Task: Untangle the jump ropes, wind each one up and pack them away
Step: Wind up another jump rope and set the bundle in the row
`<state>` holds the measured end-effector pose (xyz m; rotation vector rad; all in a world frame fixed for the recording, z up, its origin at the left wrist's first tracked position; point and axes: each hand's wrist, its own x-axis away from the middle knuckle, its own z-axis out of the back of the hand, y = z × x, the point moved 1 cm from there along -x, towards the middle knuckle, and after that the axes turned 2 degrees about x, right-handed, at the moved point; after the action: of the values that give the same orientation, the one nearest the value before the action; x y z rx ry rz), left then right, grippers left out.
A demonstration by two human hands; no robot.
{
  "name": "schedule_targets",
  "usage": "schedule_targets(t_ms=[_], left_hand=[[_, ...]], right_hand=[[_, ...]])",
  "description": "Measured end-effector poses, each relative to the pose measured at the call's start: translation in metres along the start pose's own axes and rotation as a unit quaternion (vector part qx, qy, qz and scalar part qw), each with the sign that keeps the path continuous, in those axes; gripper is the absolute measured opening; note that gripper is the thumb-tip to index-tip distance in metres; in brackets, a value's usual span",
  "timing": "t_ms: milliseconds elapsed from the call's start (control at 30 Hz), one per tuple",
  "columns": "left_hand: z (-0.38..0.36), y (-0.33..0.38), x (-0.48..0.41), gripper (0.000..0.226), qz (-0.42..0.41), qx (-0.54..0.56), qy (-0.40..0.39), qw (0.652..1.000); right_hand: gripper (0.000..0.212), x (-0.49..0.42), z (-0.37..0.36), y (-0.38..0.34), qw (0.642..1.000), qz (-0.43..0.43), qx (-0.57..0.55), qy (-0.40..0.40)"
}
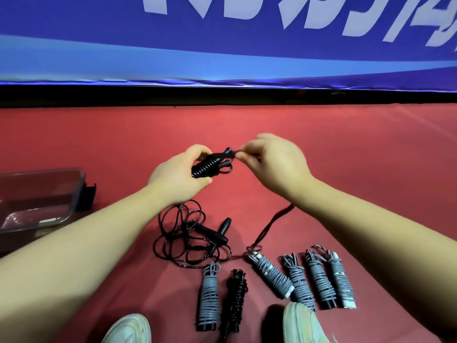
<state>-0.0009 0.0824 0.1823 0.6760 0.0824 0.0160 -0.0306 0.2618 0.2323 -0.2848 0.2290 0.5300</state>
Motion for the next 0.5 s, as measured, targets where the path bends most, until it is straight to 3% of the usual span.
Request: schedule_targets(t_ms=[67,200,333,400,500], left_hand=[[-0.001,0.001,-0.004,0.047,-0.004,0.049,0.001,0.999],[0.002,0.001,-0.009,0.063,-0.019,0.117,0.016,0.993],[0.002,-0.002,-0.008,0.062,-0.046,0.084,0.014,0.995],[0.001,-0.003,-0.009,0.059,-0.032,0.083,0.041,0.995],[0.004,-0.002,-0.01,0.053,-0.007,0.179,0.079,0.981]], right_hand=[[0.024,-0.008,0.009,-0.002,0.993,0.048,0.085,0.064],[0.019,-0.015,0.016,-0.005,0.976,0.111,0.111,0.149],[0.016,-0.02,0.028,-0.004,0.993,0.038,0.053,0.101],[0.013,-0.017,0.03,-0.011,0.993,0.049,0.026,0.103],[0.01,-0.009,0.017,-0.022,0.994,0.07,0.004,0.081]])
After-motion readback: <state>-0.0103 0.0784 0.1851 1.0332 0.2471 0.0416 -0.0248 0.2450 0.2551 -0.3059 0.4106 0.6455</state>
